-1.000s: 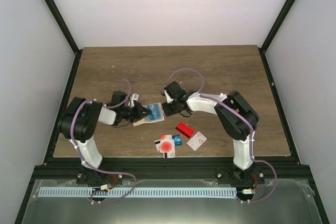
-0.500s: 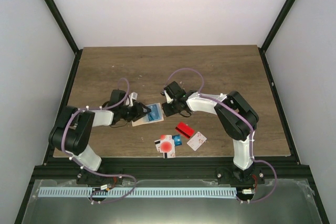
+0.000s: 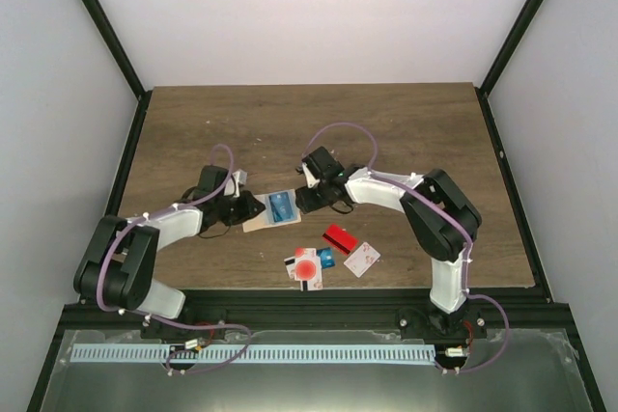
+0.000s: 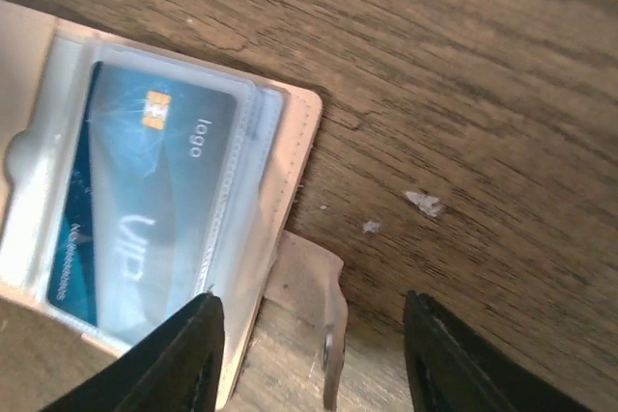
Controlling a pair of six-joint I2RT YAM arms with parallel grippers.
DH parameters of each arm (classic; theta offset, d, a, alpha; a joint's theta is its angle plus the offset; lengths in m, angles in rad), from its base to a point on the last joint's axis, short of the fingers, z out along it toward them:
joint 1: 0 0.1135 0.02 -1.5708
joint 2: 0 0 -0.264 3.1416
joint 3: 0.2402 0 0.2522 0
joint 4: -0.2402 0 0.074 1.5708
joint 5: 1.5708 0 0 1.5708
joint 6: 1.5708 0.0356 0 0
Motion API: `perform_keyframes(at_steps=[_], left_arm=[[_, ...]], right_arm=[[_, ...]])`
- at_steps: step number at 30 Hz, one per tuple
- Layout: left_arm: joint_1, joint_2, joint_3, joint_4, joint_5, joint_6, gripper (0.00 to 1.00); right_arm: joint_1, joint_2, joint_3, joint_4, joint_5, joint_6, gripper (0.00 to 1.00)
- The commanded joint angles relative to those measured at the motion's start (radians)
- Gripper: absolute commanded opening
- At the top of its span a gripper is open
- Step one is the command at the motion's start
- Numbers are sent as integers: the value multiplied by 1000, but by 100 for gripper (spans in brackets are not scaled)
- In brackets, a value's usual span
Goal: Put the credit cards into the card holder
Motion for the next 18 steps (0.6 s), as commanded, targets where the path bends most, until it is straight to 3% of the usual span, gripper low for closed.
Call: perform_keyframes(at_steps=[1, 10, 18], left_arm=[[-28, 35, 29, 3, -25, 33, 8], [-68, 121, 70, 43, -37, 37, 4], [-82, 174, 86, 48, -58, 50, 4]], right_arm=[[-15, -86, 39, -12, -9, 31, 56], [-19, -150, -16, 119, -242, 113, 59], [-19, -101, -8, 163, -318, 144, 58]])
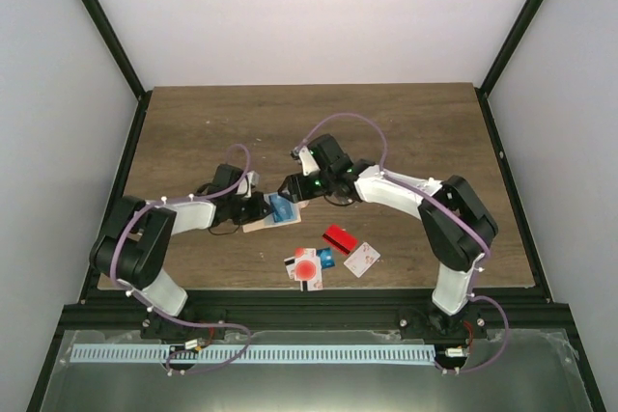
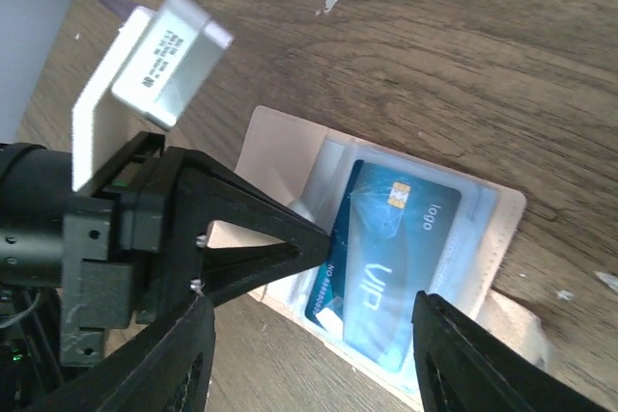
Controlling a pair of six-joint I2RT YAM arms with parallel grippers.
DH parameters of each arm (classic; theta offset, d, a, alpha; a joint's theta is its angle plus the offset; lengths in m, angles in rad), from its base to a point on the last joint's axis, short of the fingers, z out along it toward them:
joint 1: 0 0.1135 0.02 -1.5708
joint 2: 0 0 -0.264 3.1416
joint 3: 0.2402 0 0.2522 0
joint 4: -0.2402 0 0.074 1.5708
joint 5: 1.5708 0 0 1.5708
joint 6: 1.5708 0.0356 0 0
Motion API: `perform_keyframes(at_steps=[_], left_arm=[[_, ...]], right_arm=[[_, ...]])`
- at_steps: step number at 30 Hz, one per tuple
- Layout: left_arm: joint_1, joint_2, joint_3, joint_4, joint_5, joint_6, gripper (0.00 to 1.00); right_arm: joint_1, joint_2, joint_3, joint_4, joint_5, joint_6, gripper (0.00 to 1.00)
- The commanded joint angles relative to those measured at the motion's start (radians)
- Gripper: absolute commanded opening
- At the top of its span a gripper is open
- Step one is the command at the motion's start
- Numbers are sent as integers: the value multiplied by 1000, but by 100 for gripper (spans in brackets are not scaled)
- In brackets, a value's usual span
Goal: Put the credit cards into the card holder
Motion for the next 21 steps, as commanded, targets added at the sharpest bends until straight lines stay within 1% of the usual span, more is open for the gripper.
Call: perform_keyframes(at_steps=[1, 10, 21], left_arm=[[-8, 40, 21, 26, -17, 25, 4], [-15, 84, 17, 30, -38, 33, 4], [-16, 89, -6, 9, -85, 32, 4]], right_arm=[[-2, 35, 3, 49, -79, 33, 58], [-8, 136, 7, 78, -122, 74, 58], [-34, 181, -15, 92, -118, 96, 58]])
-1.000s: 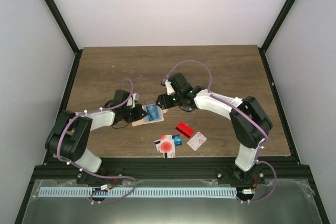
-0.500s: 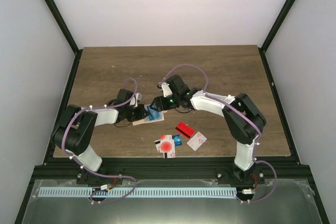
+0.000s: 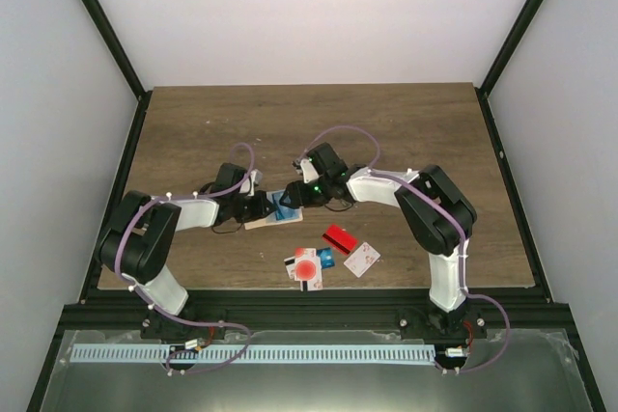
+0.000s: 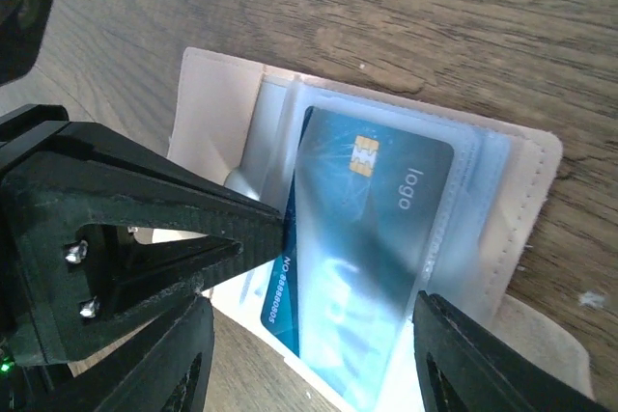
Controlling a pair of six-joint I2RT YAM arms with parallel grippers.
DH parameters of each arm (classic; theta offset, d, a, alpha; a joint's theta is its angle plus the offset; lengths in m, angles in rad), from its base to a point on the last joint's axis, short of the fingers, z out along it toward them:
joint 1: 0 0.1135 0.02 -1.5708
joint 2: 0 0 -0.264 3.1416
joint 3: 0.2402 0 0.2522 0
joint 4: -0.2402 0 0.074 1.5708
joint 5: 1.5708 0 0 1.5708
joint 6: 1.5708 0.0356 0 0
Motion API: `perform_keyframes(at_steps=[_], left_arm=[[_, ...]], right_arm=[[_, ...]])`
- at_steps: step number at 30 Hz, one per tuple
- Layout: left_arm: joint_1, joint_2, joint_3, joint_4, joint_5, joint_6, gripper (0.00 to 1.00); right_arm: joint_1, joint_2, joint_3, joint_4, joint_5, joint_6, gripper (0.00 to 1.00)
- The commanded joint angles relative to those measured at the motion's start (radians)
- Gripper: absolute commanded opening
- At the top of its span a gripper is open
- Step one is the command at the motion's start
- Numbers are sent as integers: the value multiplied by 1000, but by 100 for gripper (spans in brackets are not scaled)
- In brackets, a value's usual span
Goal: Put the credit cards into the card holder
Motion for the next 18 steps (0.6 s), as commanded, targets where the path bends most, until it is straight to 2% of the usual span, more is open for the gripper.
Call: perform_keyframes(at_steps=[1, 12, 18], left_arm=[[-6, 34, -23, -41, -75, 13, 4], [-5, 32, -51, -40, -91, 16, 4], [-5, 39, -65, -20, -76, 10, 4]], right_arm=[[-8, 22, -9, 21, -11, 14, 58], [-12, 61, -7, 20, -4, 34, 59], [-33, 66, -35, 102, -159, 78, 59]])
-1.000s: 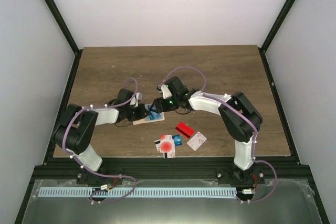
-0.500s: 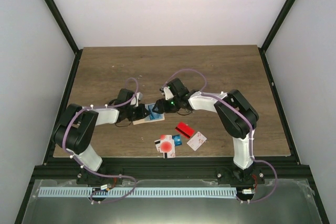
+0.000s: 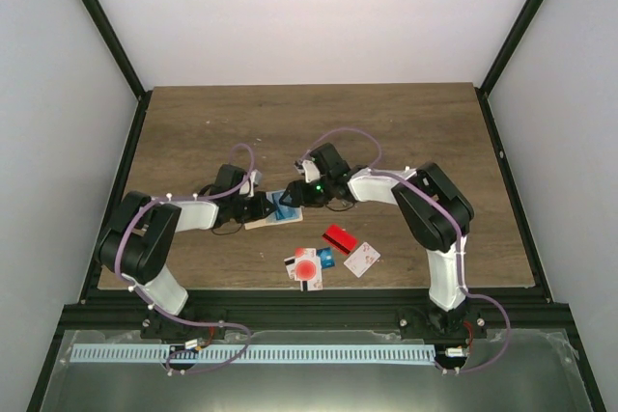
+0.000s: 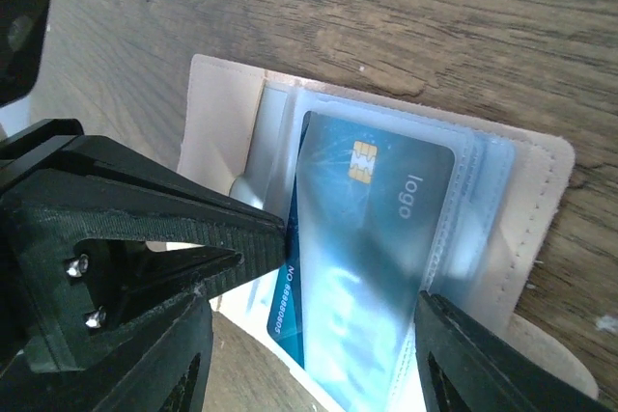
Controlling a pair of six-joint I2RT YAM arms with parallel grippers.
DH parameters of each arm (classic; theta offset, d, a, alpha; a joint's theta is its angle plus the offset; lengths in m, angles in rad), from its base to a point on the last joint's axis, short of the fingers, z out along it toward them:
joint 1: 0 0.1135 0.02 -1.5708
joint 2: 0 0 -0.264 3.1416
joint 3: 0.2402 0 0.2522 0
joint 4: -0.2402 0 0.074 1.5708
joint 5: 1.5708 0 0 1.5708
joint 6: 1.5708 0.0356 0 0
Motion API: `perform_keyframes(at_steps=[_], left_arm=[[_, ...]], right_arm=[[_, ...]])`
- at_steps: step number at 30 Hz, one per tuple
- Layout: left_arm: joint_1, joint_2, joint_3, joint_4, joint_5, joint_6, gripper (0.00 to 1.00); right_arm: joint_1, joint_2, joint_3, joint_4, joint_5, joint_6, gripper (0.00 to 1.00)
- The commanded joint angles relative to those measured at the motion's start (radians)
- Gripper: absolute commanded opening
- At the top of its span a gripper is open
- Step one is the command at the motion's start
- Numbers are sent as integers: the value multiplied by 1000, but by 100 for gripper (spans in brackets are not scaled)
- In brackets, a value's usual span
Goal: Put the credit cards into the card holder
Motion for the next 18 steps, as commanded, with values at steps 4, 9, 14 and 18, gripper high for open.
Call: perform_keyframes(at_steps=[4, 9, 14, 18], left_arm=[[-4, 38, -50, -53, -69, 7, 4], [-4, 32, -52, -53, -69, 7, 4], [-4, 34, -53, -52, -63, 7, 4], [-4, 23, -50, -61, -65, 8, 4]], right_arm=[[-26, 22, -37, 83, -175, 61, 58], [-42, 10, -59, 144, -255, 99, 57], [-47, 12, -83, 230, -356, 146, 56], [-49, -3, -80, 225, -331, 144, 55]])
